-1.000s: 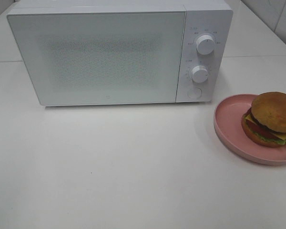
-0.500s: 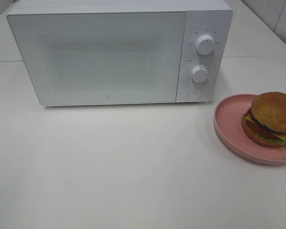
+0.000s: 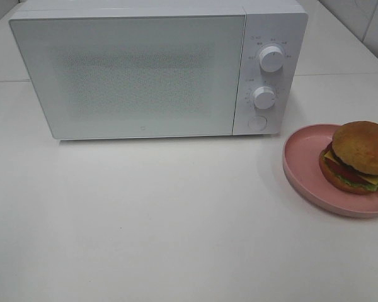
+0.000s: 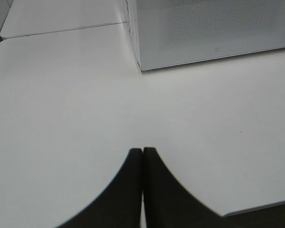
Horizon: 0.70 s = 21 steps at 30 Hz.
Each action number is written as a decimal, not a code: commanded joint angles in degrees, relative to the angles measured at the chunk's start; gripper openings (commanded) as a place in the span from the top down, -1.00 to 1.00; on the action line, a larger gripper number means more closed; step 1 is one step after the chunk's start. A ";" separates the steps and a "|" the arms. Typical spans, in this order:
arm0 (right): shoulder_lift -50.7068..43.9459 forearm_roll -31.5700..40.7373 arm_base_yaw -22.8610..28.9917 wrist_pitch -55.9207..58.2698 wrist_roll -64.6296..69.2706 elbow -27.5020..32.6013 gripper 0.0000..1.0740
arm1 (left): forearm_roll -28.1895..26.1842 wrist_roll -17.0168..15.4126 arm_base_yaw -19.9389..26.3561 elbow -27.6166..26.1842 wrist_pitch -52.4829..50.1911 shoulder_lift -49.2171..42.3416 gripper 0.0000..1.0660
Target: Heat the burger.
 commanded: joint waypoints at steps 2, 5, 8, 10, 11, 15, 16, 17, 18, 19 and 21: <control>-1.43 -0.06 -0.63 -0.69 -0.17 0.06 -0.19 | -0.23 0.00 0.29 0.06 -0.74 -1.15 0.99; -1.43 0.00 -2.64 -0.69 -0.11 0.06 -0.19 | -0.23 0.00 0.29 0.06 -0.74 -1.15 0.99; -1.43 0.00 -2.92 -0.69 -0.11 0.06 -0.19 | -0.23 0.00 0.29 0.06 -0.74 -1.15 0.99; -1.43 0.00 -2.92 -0.69 -0.11 0.06 -0.19 | -0.23 0.00 0.29 0.06 -0.74 -1.15 0.99; -1.43 0.00 -2.92 -0.69 -0.11 0.06 -0.19 | -0.23 0.00 0.29 0.06 -0.74 -1.15 0.99; -1.43 -0.11 -2.92 -0.69 -0.17 0.06 -0.19 | -0.23 0.00 0.29 0.06 -0.74 -1.15 0.99; -1.43 -0.11 -2.92 -0.69 -0.17 0.06 -0.19 | -0.23 0.00 0.29 0.06 -0.74 -1.15 0.99; -1.43 -0.11 -2.92 -0.69 -0.17 0.06 -0.19 | -0.23 0.00 0.29 0.06 -0.74 -1.15 0.99; -1.43 -1.26 -2.92 -0.63 -0.69 0.06 -0.19 | -0.23 0.00 0.29 0.06 -0.74 -1.15 0.99; -1.43 -1.26 -2.92 -0.63 -0.69 0.06 -0.19 | -0.23 0.00 0.29 0.06 -0.74 -1.15 0.99; -1.43 -2.64 -2.92 -0.63 -0.69 0.06 -0.19 | -0.23 0.00 0.29 0.06 -0.74 -1.15 0.99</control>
